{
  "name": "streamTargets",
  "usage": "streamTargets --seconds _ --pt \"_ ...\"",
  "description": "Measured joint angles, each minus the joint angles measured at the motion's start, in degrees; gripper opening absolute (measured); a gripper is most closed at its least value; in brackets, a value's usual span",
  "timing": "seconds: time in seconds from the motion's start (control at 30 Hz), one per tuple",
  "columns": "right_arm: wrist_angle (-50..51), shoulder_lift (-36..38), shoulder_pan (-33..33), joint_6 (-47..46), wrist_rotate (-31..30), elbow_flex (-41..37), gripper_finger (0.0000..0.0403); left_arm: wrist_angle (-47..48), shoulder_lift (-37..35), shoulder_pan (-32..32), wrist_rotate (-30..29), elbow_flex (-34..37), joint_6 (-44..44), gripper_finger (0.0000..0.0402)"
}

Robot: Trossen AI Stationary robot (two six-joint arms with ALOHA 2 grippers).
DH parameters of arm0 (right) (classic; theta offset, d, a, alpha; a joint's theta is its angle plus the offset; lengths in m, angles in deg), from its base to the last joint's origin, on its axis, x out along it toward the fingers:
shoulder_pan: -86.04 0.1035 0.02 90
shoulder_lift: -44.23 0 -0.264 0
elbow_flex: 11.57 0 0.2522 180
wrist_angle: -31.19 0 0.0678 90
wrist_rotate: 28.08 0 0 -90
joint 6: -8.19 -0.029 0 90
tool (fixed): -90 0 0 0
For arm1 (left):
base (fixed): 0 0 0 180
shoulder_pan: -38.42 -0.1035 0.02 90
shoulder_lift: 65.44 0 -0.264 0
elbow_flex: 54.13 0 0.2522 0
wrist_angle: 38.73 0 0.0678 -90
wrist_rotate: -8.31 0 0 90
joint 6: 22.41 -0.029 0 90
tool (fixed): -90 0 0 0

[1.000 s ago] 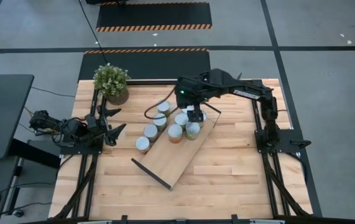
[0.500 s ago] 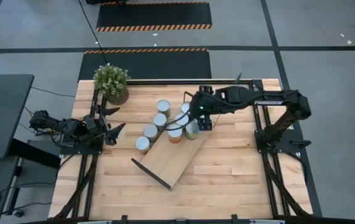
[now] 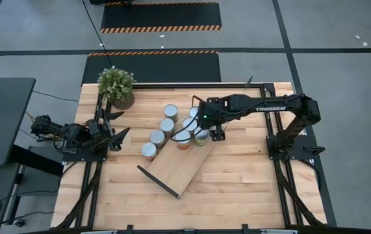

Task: Pick and place cans onto a shelf
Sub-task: Move the canned corn from the right to the left on the shelf

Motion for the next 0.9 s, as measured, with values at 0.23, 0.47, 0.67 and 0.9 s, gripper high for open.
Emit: streamTargets --seconds 0.23,0.47,0.67,0.9 --pt "6.07 -6.31 0.31 2.47 -3.94 4.35 0.0398 -0.01 0.00 0.00 -0.39 0.00 -0.37 0.0355" --pt "11.29 -10.68 -0.72 2.62 -0.92 11.23 0.0399 0.22 0.00 0.00 -0.55 0.02 -0.55 0.0355" --pt "11.93 -11.44 -1.94 2.84 2.16 11.80 0.0399 0.45 0.00 0.00 -0.63 0.01 -0.40 0.0355" --pt "12.25 -11.46 -2.14 2.68 4.68 11.64 0.0394 0.47 0.00 0.00 -0.66 0.00 -0.32 0.0355"
